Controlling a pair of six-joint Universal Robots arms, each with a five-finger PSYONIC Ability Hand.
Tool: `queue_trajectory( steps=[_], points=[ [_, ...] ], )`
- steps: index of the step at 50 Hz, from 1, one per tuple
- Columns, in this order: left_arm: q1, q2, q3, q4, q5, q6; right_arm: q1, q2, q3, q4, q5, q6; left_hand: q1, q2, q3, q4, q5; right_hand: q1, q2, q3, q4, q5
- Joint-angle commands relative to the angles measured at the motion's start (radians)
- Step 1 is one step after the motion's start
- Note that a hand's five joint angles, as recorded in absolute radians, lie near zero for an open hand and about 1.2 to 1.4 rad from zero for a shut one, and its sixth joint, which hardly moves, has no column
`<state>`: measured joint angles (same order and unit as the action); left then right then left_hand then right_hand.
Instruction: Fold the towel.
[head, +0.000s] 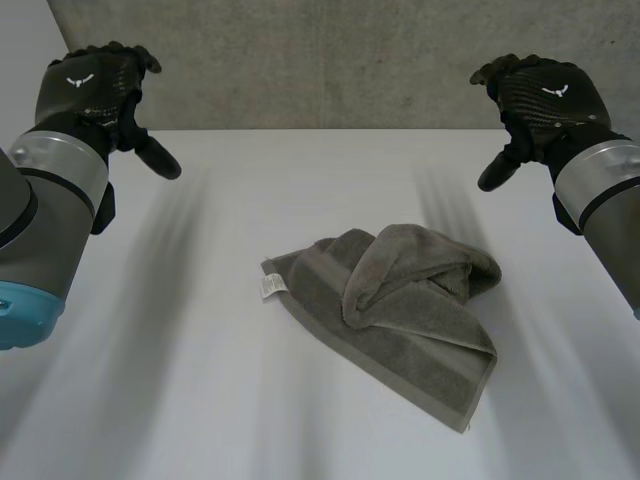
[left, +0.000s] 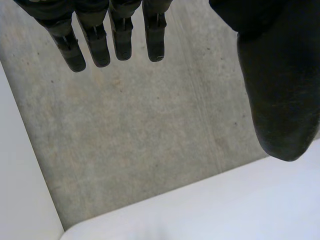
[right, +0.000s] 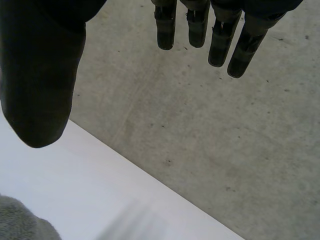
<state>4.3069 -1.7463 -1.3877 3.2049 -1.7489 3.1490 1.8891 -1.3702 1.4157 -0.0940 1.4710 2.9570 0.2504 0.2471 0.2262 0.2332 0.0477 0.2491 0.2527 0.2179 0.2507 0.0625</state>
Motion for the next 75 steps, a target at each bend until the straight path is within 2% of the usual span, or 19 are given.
queue_trajectory(
  steps=[1, 21, 24, 26, 27, 29, 30, 32, 34, 37, 49, 58, 63, 65, 69, 71, 72, 73, 75],
  points=[
    [-0.003, -0.021, 0.013, -0.034, -0.001, 0.000, -0.022, 0.002, -0.004, 0.002, 0.017, 0.011, -0.066, -0.063, -0.052, -0.059, -0.038, -0.075, -0.078, -0.043, -0.076, -0.062],
    [-0.013, -0.027, 0.003, -0.033, 0.006, -0.003, -0.038, 0.005, -0.009, 0.007, -0.009, 0.030, -0.046, -0.043, -0.052, -0.059, -0.018, -0.075, -0.078, -0.043, -0.076, -0.062],
    [-0.027, -0.029, 0.001, -0.033, 0.014, -0.004, -0.038, 0.019, -0.015, 0.010, -0.054, 0.002, -0.046, -0.042, -0.052, -0.059, -0.018, -0.075, -0.078, -0.043, -0.076, -0.062],
    [-0.073, -0.044, -0.010, -0.030, 0.038, -0.015, -0.038, 0.052, -0.023, 0.039, -0.174, -0.082, -0.031, -0.028, -0.052, -0.059, -0.003, -0.075, -0.078, -0.043, -0.076, -0.062],
    [-0.073, -0.044, -0.010, -0.030, 0.039, -0.015, -0.038, 0.052, -0.023, 0.039, -0.175, -0.082, -0.031, -0.028, -0.052, -0.059, -0.003, -0.075, -0.078, -0.043, -0.076, -0.062],
    [-0.119, -0.067, -0.031, -0.025, 0.043, -0.055, -0.051, 0.098, -0.030, 0.078, -0.295, -0.195, -0.011, -0.007, -0.052, -0.059, 0.018, -0.075, -0.078, -0.043, -0.076, -0.062],
    [-0.119, -0.067, -0.031, -0.025, 0.043, -0.055, -0.051, 0.098, -0.030, 0.079, -0.296, -0.196, -0.010, -0.007, -0.052, -0.059, 0.018, -0.075, -0.078, -0.043, -0.076, -0.062],
    [-0.162, -0.116, -0.043, -0.025, 0.049, -0.131, -0.070, 0.146, -0.040, 0.134, -0.360, -0.295, 0.013, 0.016, -0.052, -0.059, 0.041, -0.075, -0.078, -0.043, -0.076, -0.062],
    [-0.186, -0.148, -0.042, -0.025, 0.052, -0.170, -0.068, 0.183, -0.050, 0.155, -0.368, -0.337, 0.016, 0.019, -0.052, -0.059, 0.044, -0.075, -0.078, -0.043, -0.076, -0.062],
    [-0.226, -0.223, -0.030, -0.025, 0.052, -0.223, -0.068, 0.250, -0.073, 0.172, -0.373, -0.368, 0.016, 0.019, -0.052, -0.059, 0.044, -0.075, -0.078, -0.043, -0.076, -0.062],
    [-0.308, -0.476, 0.095, -0.010, 0.052, -0.247, -0.030, 0.422, -0.124, 0.149, -0.370, -0.346, 0.022, 0.025, -0.052, -0.059, 0.050, -0.075, -0.078, -0.043, -0.076, -0.062],
    [-0.342, -0.602, 0.199, -0.003, 0.054, -0.316, -0.010, 0.476, -0.106, -0.030, -0.264, -0.175, 0.113, 0.116, -0.052, -0.059, 0.141, -0.075, -0.078, -0.043, -0.076, -0.062],
    [-0.346, -0.647, 0.234, -0.002, 0.062, -0.323, -0.001, 0.507, -0.109, -0.064, -0.261, -0.142, 0.233, 0.236, -0.052, -0.059, 0.261, -0.075, -0.078, -0.043, -0.076, -0.062],
    [-0.352, -0.668, 0.251, 0.001, 0.084, -0.340, 0.011, 0.517, -0.112, -0.064, -0.259, -0.142, 0.438, 0.441, -0.052, -0.059, 0.466, -0.075, -0.078, -0.043, -0.076, -0.062],
    [-0.357, -0.686, 0.262, 0.013, 0.112, -0.397, 0.039, 0.523, -0.107, -0.061, -0.256, -0.145, 0.599, 0.603, -0.052, -0.059, 0.628, -0.075, -0.078, -0.043, -0.076, -0.062],
    [-0.358, -0.693, 0.265, 0.023, 0.126, -0.429, 0.041, 0.516, -0.103, -0.059, -0.255, -0.147, 0.685, 0.689, -0.052, -0.059, 0.713, -0.020, -0.024, -0.043, -0.076, -0.008],
    [-0.360, -0.696, 0.269, 0.032, 0.138, -0.458, 0.042, 0.505, -0.101, -0.058, -0.255, -0.148, 0.741, 0.744, -0.052, -0.059, 0.769, 0.116, 0.113, -0.043, -0.076, 0.128],
    [-0.361, -0.697, 0.272, 0.041, 0.147, -0.483, 0.042, 0.505, -0.101, -0.058, -0.255, -0.148, 0.785, 0.788, -0.052, -0.059, 0.813, 0.118, 0.114, -0.043, -0.076, 0.130],
    [-0.362, -0.697, 0.272, 0.049, 0.157, -0.501, 0.041, 0.478, -0.095, -0.058, -0.256, -0.153, 0.794, 0.797, -0.052, -0.059, 0.822, 0.325, 0.322, -0.043, -0.076, 0.337]
  ],
)
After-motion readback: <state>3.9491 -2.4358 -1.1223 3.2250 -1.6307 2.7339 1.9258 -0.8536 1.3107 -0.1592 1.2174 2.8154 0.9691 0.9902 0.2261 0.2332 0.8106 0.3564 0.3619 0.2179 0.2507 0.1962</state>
